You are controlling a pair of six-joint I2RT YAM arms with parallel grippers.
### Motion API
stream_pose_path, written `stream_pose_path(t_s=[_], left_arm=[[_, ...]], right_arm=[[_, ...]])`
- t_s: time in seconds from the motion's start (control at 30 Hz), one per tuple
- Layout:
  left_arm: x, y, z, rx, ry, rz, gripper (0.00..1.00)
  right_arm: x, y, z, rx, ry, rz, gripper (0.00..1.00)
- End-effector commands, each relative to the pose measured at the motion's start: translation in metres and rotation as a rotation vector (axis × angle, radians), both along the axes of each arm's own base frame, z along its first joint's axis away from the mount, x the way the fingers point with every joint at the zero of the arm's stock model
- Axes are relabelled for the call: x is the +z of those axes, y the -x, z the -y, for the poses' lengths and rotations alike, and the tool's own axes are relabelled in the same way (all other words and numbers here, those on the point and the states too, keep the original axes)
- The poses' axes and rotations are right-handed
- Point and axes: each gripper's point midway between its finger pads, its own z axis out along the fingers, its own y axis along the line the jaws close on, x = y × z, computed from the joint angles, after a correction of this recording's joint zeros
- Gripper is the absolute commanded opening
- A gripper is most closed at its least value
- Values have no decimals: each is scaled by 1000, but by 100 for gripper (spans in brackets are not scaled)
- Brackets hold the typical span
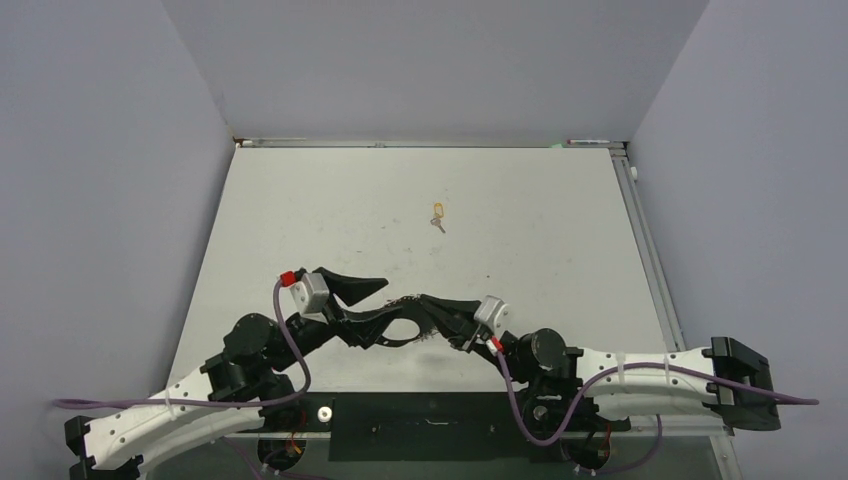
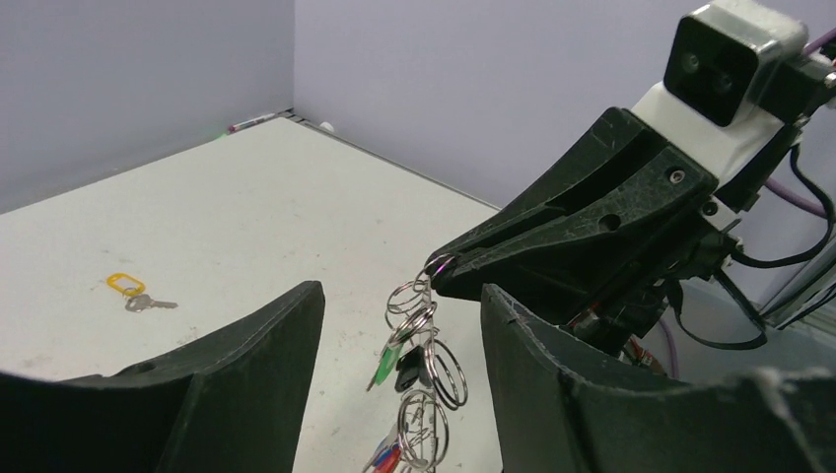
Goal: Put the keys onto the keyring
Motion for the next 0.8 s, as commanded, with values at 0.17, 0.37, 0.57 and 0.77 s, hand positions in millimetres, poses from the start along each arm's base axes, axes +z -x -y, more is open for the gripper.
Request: stream_pose_path(t_s=[0.17, 0.37, 0.57, 0.77], left_arm=[[0, -5, 21, -33, -122, 27, 31], [1, -1, 22, -53, -95, 12, 0], [20, 9, 18, -95, 119, -7, 0], [37, 12, 11, -115, 309, -44, 0]], right_arm=[[53, 14, 4, 83, -140, 37, 5], [60, 11, 17, 57, -196, 18, 5], [64, -9, 35, -38, -330, -67, 5], [54, -24, 39, -57, -477, -182, 5]])
